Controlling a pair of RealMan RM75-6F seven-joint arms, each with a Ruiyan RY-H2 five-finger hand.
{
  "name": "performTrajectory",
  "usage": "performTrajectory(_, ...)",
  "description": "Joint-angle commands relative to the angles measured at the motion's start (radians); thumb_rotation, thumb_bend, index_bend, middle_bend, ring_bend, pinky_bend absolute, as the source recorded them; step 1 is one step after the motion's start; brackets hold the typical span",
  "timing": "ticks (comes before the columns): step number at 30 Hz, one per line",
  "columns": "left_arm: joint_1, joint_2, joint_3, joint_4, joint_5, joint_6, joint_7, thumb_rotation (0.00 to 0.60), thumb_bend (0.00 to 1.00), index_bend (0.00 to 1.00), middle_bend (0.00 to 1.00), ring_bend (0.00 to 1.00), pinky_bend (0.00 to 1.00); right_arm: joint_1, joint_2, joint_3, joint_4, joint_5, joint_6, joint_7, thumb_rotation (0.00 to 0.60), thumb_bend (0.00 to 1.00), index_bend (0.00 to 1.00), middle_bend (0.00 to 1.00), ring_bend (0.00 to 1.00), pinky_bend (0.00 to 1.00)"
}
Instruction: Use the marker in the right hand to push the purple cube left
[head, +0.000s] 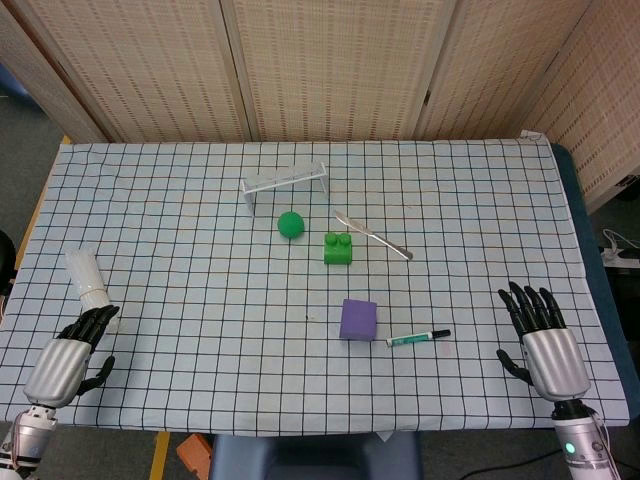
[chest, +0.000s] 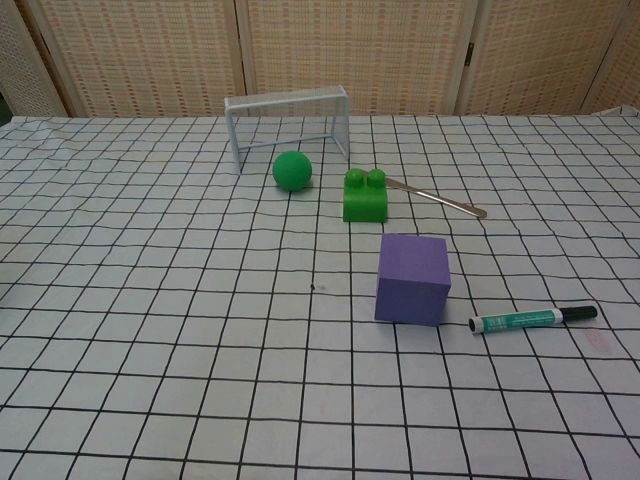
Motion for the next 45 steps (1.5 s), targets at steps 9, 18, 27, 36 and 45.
performTrajectory(9,-0.005,0.006,-0.001,-0.006,0.0,-0.007,-0.028,0.6,0.44,0.0,0.14,0.1,0.28,0.049,-0.049,-0.042,0.019,-0.092,-0.094,-0.033,0.6,0.13,0.01,0.03,0.0,0.0)
performTrajectory(18,-0.005,0.026,0.012,-0.012,0.035,0.008,-0.085,0.6,0.44,0.0,0.13,0.1,0.28,0.164,-0.107,-0.001,-0.031,0.001,-0.339,-0.263,0.6,0.14,0.22,0.26,0.0,0.0)
performTrajectory(27,-0.009,0.037,0.012,-0.006,0.033,0.003,-0.128,0.6,0.44,0.0,0.13,0.1,0.28,0.194,-0.234,0.038,0.039,0.115,-0.391,-0.297,0.6,0.13,0.35,0.32,0.0,0.0)
performTrajectory(36,-0.01,0.041,0.014,-0.004,0.034,0.0,-0.14,0.6,0.44,0.0,0.13,0.1,0.28,0.207,-0.277,0.034,0.079,0.161,-0.418,-0.29,0.6,0.14,0.36,0.34,0.0,0.0)
performTrajectory(45,-0.011,0.048,0.018,-0.005,0.04,0.001,-0.16,0.6,0.44,0.0,0.13,0.1,0.28,0.219,-0.36,0.056,0.13,0.199,-0.388,-0.354,0.6,0.26,0.41,0.39,0.03,0.0)
